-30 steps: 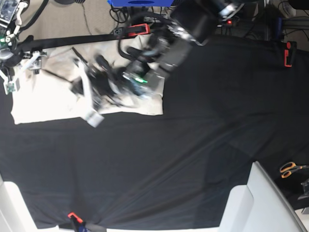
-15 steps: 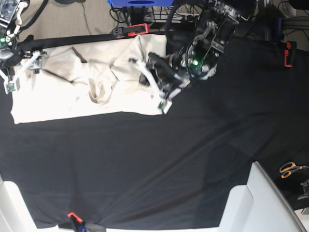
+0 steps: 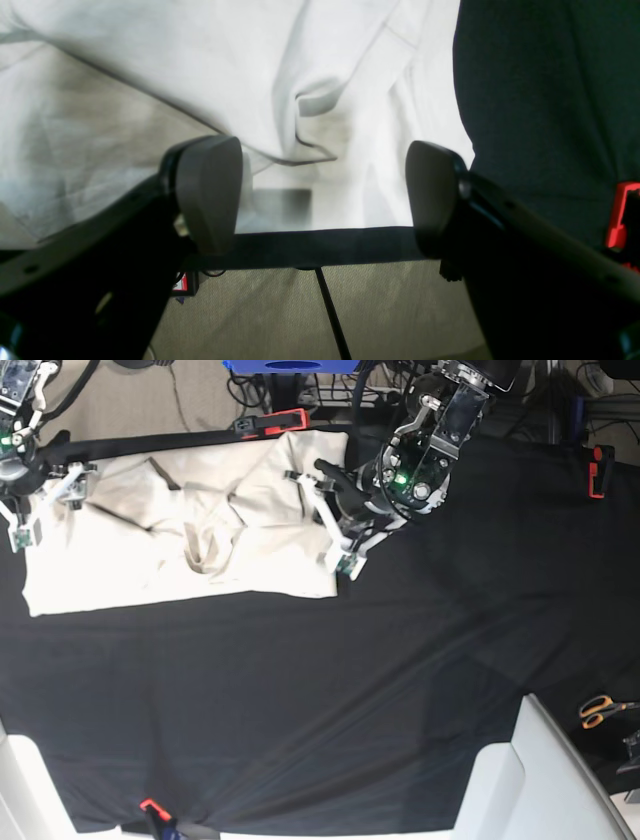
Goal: Fold the T-shirt properly
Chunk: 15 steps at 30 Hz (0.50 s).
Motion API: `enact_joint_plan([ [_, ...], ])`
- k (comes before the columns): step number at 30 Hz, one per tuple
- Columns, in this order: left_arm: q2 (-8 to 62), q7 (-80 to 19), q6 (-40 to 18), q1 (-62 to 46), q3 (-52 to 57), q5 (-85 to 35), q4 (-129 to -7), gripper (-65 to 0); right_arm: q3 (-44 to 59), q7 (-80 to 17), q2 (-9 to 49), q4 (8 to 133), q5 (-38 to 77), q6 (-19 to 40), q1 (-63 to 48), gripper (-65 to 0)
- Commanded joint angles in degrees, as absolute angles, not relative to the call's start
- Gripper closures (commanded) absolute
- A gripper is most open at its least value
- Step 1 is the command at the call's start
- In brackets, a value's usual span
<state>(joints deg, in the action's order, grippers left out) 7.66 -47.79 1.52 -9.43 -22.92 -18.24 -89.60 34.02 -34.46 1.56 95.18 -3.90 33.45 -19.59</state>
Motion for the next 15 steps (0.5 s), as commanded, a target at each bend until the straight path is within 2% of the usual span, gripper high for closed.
enact_joint_plan([
  [1,6.37,-47.08,1.36,-8.92,-22.81,-18.33,-89.98,0.0,34.33,-33.54,2.15,95.96,-3.56,33.27,-19.47,-48.3],
  [15,3.30,-47.08,1.10,-7.69,-24.75,-18.77,-87.78,0.0,34.42,-33.54,2.15,96.13,-3.56,33.27,-19.47,-48.3],
])
